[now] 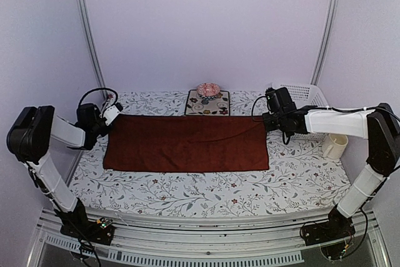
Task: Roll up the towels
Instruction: Fold the towel at the center of the board.
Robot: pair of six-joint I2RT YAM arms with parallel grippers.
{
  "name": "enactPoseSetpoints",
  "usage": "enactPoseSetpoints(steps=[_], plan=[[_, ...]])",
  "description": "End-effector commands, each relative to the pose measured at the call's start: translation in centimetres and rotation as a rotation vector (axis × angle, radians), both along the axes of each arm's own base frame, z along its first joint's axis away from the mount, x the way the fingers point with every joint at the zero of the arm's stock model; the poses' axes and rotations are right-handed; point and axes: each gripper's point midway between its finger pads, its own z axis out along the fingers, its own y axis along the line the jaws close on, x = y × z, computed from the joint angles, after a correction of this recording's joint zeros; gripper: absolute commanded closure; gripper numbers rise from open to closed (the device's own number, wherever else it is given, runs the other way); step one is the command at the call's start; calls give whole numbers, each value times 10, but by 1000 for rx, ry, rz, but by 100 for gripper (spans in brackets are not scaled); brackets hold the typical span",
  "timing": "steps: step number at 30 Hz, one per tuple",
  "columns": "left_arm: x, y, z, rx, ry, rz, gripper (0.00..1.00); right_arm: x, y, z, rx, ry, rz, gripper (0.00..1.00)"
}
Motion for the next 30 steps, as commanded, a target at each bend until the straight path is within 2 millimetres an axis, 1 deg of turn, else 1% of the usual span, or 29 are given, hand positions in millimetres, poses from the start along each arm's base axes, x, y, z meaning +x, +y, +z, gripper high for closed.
enactPoseSetpoints(steps=[1,2,6,11,13,16,19,22,25,28,30], plan=[[-17,-2,3,-27,39,-72,100,-10,-2,6,37,7,-8,98],[-23,-5,-1,-34,62,-98,100,-13,-1,4,45,16,-7,98],[-43,-14,-5,-41,97,-172,100,-24,-2,-2,45,37,-8,98],[-55,-3,-5,-30,105,-139,100,-37,5,-15,39,76,20,98],[-62,1,-8,-19,110,-123,100,-40,8,-22,25,96,29,98],[-67,10,-5,-21,99,-83,100,-40,9,-27,6,104,27,98],[-65,21,5,-28,57,-16,100,-35,4,-20,-14,71,-10,98],[-62,30,15,-46,16,26,100,-23,-2,-10,-56,28,-58,98],[-57,32,22,-65,-10,39,100,-7,-8,-2,-100,-7,-104,98],[-51,30,29,-83,-21,33,100,8,-14,4,-105,-32,-131,98],[-49,30,29,-84,-19,32,100,17,-15,9,-108,-60,-134,98]])
